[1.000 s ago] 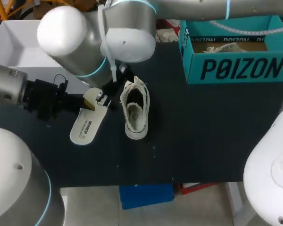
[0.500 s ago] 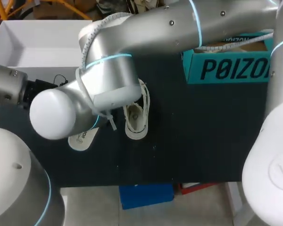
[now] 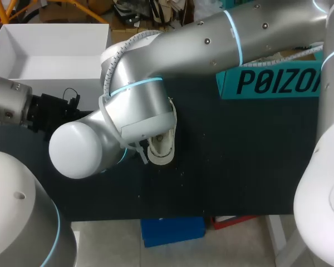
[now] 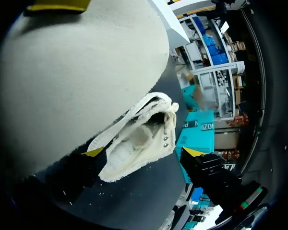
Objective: Take the shoe out of the shoebox, open the shoe tongue, remove and reinsert the insole, then place the shoe into the shoebox
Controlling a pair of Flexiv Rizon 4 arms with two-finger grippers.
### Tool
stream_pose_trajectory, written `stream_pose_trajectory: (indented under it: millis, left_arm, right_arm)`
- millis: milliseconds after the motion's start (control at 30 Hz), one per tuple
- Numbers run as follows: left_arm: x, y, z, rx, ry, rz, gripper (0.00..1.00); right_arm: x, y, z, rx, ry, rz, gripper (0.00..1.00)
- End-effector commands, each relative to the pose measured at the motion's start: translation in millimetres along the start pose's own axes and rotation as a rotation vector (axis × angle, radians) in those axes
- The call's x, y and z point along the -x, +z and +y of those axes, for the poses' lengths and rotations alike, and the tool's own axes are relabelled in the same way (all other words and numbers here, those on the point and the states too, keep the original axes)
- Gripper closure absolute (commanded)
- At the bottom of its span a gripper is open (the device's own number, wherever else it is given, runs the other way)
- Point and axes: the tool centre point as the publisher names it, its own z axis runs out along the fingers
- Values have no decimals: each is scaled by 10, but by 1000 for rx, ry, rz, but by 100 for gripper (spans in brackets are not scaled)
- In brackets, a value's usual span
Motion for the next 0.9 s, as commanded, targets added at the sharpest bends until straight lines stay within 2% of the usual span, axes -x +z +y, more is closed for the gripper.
stream_pose_trajectory:
  millis: [33,400,767,900]
  left_arm:
    - [4,-1,-4,0,0,6,100]
    - [4,-1,-4,0,0,6,100]
    - [4,-1,-4,0,0,6,100]
    - [4,-1,-4,0,0,6,100]
  right_arm:
    - [22,103,-86,39,24,14,0]
    - [78,295,-110,90,50,20,0]
    - [97,427,-101,106,47,24,0]
    - [101,473,-88,109,49,22,5]
